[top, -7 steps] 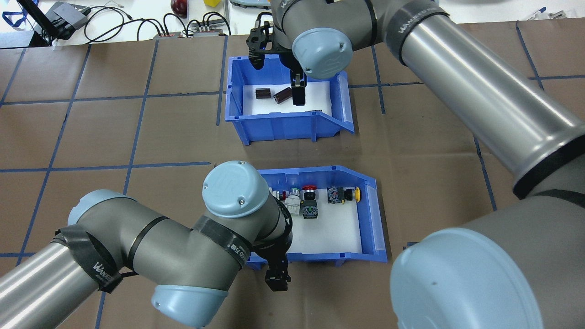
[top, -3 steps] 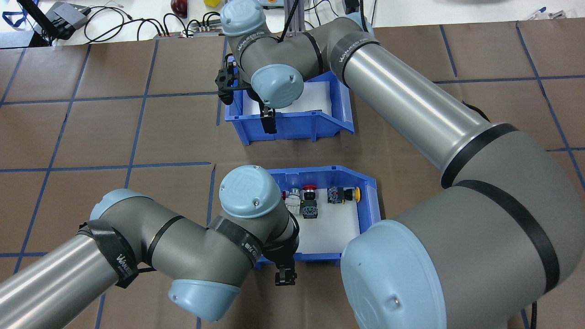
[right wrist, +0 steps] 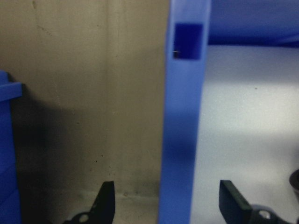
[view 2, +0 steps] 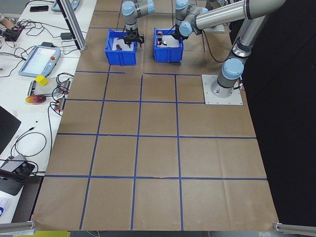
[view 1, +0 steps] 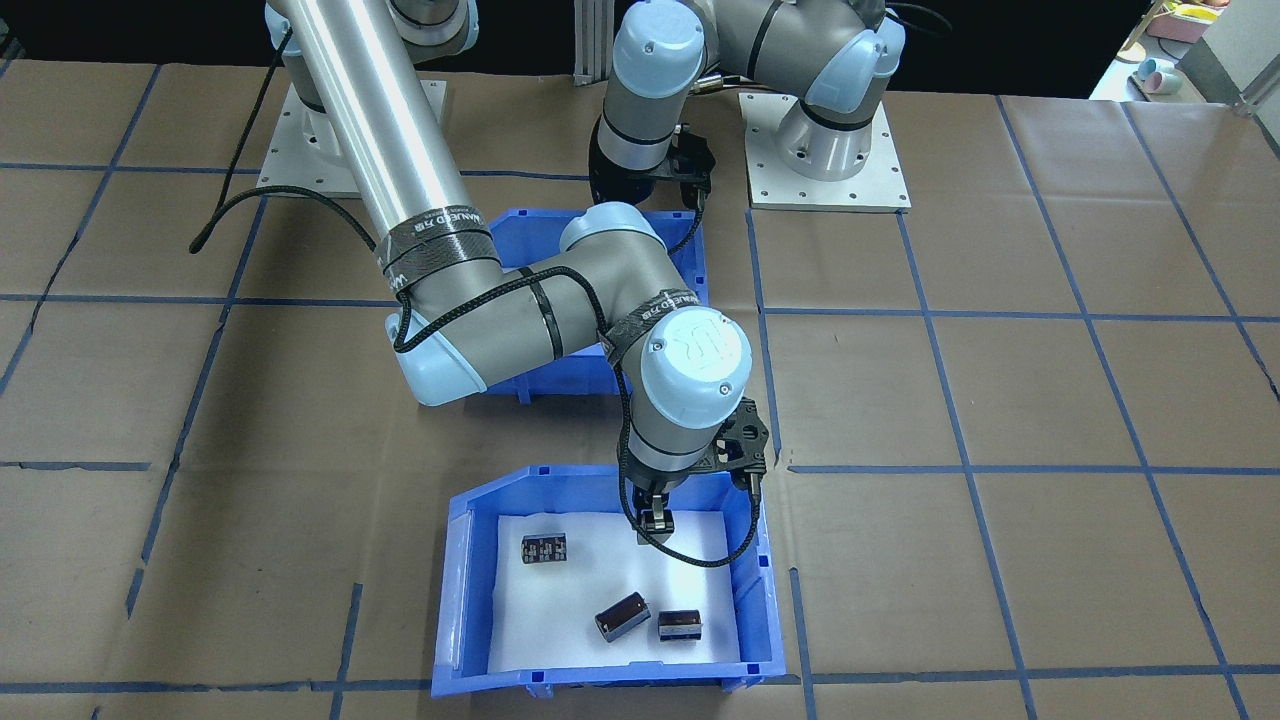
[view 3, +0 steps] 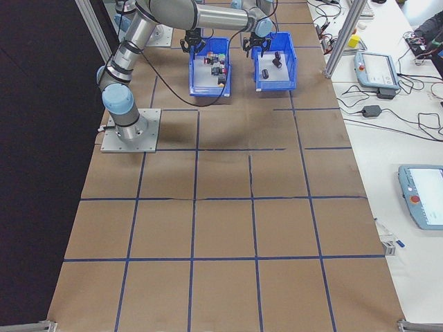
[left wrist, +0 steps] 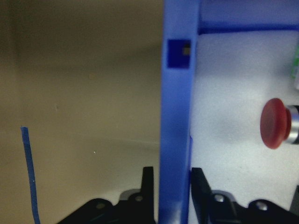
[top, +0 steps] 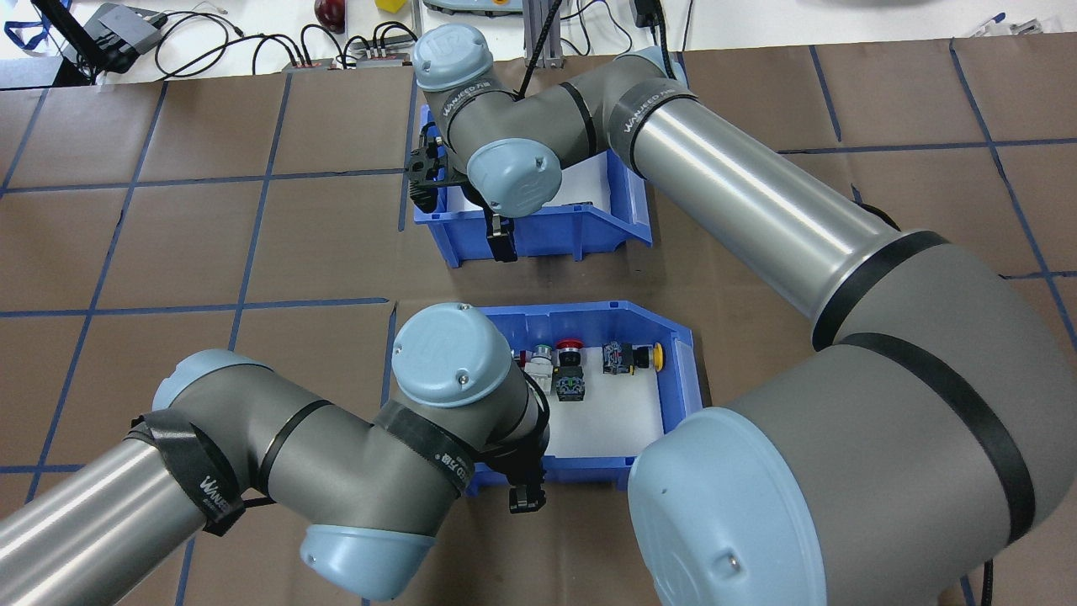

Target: Place button box in front

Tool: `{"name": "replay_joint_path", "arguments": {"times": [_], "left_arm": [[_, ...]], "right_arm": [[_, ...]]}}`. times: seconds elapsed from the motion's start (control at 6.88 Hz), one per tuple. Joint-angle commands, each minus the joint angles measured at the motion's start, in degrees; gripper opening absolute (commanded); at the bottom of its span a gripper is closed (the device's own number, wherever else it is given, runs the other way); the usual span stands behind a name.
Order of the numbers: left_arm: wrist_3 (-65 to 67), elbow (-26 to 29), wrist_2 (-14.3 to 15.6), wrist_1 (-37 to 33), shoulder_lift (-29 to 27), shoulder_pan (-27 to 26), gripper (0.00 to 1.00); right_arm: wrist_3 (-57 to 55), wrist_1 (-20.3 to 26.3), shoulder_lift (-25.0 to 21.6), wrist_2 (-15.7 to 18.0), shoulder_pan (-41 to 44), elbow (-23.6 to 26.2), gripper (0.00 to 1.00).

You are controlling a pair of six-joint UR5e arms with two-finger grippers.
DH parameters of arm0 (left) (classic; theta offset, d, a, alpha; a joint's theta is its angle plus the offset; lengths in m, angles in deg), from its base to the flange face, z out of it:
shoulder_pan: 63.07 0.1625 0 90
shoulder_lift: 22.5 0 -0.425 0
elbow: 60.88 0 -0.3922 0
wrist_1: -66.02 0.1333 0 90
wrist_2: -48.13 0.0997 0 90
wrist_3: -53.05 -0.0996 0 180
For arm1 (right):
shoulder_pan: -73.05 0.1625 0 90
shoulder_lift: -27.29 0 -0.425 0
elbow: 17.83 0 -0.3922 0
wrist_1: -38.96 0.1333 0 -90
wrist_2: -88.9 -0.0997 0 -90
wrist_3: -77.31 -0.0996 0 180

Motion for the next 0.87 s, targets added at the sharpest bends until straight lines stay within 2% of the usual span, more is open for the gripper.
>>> {"name": "replay_joint_path", "arguments": {"times": [0.0, 0.15, 0.44, 0.73], "left_arm": [[-6.3, 0.3, 3.2, 0.4, 1.8, 1.4, 0.0], [-7.1, 0.2, 3.7, -1.1, 4.1, 4.2, 0.0], [-14.0, 0.3, 3.8, -9.9, 10.4, 10.0, 0.0], [-17.4, 0.6, 3.8, -14.0, 13.6, 13.3, 0.0]], "right_arm": [[0.5, 0.7, -1.2, 1.6, -0.1, -1.2, 0.08], [0.5, 0.7, -1.2, 1.7, -0.2, -2.0, 0.06], [0.6, 1.0, -1.3, 2.3, -0.6, -3.9, 0.05], [1.7, 1.5, -2.9, 5.0, -4.1, -3.8, 0.05]]}}
